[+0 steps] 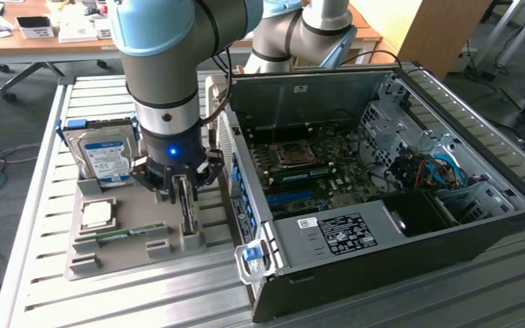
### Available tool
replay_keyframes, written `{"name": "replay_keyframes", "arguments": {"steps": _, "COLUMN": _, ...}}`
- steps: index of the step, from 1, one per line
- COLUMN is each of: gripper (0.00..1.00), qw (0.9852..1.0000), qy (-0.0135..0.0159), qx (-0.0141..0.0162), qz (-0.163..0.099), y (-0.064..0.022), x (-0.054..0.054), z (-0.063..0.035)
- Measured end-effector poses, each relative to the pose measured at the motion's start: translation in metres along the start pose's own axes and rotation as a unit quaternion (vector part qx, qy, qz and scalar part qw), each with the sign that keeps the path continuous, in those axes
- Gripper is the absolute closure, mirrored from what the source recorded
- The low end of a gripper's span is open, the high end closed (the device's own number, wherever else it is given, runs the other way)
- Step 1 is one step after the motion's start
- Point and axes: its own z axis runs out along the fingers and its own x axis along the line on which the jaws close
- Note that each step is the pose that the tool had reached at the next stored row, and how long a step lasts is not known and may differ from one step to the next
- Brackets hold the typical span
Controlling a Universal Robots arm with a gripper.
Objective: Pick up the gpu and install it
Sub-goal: 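Pick up the gpu and move the gpu toward the slot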
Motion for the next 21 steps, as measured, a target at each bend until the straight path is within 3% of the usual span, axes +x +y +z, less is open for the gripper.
{"name": "replay_keyframes", "arguments": {"steps": 9, "gripper": 0.57, "qw": 1.0000, "qy": 0.0000, "qx": 0.0000, "qz": 0.000, "y": 0.0001, "x": 0.0000, "z": 0.0000}}
{"name": "replay_keyframes", "arguments": {"steps": 12, "gripper": 0.58, "qw": 1.0000, "qy": 0.0000, "qx": 0.0000, "qz": 0.000, "y": 0.0001, "x": 0.0000, "z": 0.0001}}
{"name": "replay_keyframes", "arguments": {"steps": 13, "gripper": 0.65, "qw": 1.0000, "qy": 0.0000, "qx": 0.0000, "qz": 0.000, "y": 0.0001, "x": 0.0000, "z": 0.0000}}
{"name": "replay_keyframes", "arguments": {"steps": 21, "gripper": 0.65, "qw": 1.0000, "qy": 0.0000, "qx": 0.0000, "qz": 0.000, "y": 0.0001, "x": -0.0006, "z": 0.0001}}
